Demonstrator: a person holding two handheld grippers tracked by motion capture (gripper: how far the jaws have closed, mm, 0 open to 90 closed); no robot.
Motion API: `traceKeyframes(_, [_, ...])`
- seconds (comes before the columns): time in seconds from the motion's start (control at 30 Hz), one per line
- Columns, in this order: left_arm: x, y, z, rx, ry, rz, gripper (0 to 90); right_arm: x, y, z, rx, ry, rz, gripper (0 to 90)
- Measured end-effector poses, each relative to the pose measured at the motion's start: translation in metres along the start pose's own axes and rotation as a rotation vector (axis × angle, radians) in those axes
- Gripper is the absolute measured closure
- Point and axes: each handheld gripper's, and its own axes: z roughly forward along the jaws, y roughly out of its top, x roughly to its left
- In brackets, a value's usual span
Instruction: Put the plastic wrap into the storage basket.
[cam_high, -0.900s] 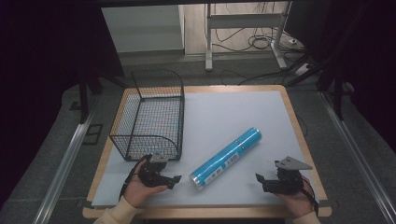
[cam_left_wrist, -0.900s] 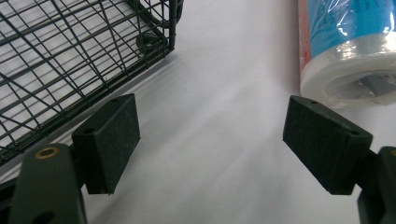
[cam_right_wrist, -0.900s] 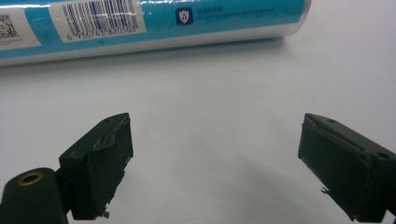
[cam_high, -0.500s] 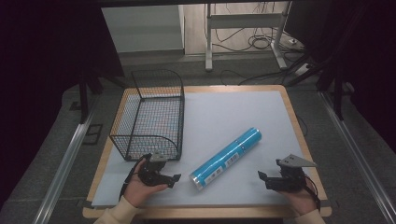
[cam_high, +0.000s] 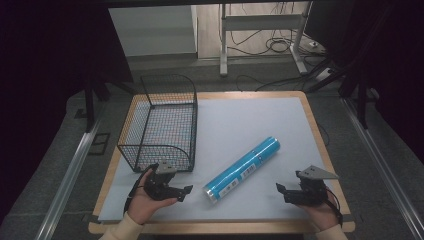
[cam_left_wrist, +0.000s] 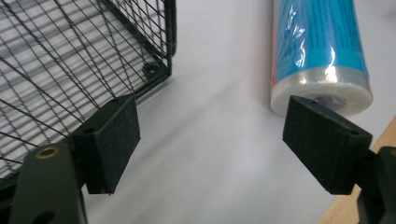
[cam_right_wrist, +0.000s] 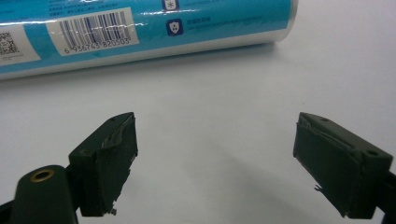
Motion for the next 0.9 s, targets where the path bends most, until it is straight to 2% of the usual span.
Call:
traceKeyframes(0.07, [0.000,0.001,-0.001,-0.001,-0.001,-0.007,19.7,-0.001,0.001,-0.001,0.000,-0.002,-0.001,14.6])
traceKeyframes(0.27, [-0.006,0.009,-0.007,-0.007,-0.018,0.016,18.6,-0.005,0.001,-0.005,-0.007,-0.023,0.005,14.8])
traceKeyframes(0.43, [-0.010,0.016,-0.010,-0.011,-0.016,0.023,18.0,-0.004,0.000,-0.005,-0.008,-0.023,-0.003,14.8])
traceKeyframes(0.9, [-0.021,0.036,-0.007,0.012,-0.034,0.064,18.0,-0.003,-0.001,-0.003,0.000,-0.015,-0.008,15.8])
